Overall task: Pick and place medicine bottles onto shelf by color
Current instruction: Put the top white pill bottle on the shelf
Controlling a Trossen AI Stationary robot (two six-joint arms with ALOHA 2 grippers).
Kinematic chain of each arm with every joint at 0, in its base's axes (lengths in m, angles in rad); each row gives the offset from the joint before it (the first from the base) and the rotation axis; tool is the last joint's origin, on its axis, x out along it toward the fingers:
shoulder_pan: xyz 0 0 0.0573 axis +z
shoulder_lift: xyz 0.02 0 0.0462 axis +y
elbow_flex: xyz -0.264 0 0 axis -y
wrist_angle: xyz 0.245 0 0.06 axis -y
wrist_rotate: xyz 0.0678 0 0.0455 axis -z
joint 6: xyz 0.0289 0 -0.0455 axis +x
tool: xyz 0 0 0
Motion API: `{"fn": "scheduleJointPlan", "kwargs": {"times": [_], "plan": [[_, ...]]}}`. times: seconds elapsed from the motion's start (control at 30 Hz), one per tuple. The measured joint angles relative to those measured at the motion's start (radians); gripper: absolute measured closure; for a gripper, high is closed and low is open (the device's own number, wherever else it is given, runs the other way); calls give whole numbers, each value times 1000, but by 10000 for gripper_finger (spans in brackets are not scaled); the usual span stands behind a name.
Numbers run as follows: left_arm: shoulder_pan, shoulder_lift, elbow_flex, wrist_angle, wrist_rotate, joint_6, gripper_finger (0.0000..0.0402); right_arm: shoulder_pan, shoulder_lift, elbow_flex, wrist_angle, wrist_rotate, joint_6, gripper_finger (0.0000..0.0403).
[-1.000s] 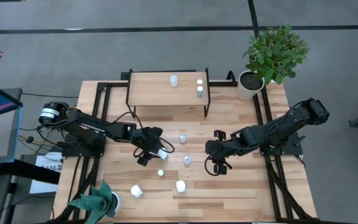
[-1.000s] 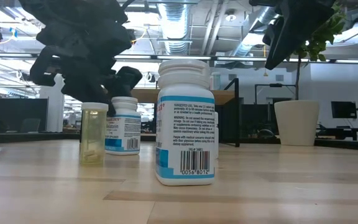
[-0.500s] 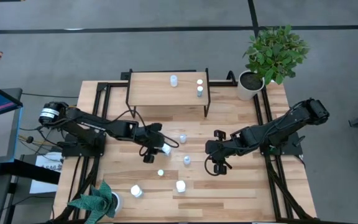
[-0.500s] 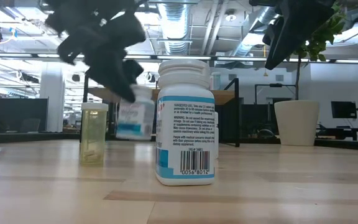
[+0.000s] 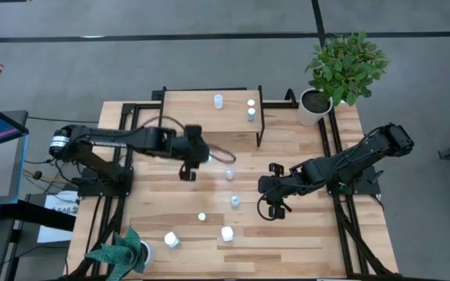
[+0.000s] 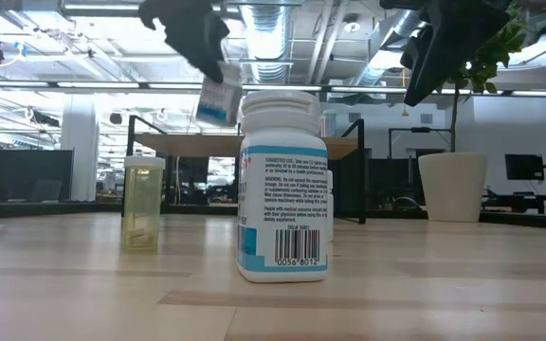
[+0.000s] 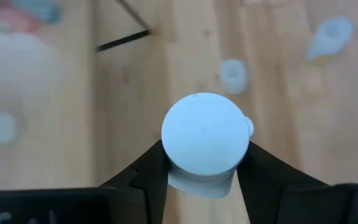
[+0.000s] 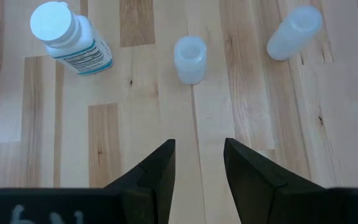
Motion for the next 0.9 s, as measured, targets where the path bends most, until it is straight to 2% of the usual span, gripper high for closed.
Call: {"fn": "scheduleJointPlan", "kwargs": {"times": [0.13,0.23,0.33,0.43,0.53,0.7,0.9], "plan": [[103,-47,43,-47,9,57,264,0,0,0,-1,0,0,243],[207,-104,45,-44,61,111,264,0,0,1,-5,0,-1,243],[322,-151,47,3,122,183,264,0,0,1,-7,0,-1,243],[435,-163,47,51,134,261,263,0,0,1,-4,0,-4,243],[547,-145,47,82,187,289,263,0,0,1,1,0,-4,243],[690,-71,46,114,362,299,263,0,0,1,0,0,-4,243],[769,35,45,129,388,313,262,0,0,1,1,0,-27,243]]}}
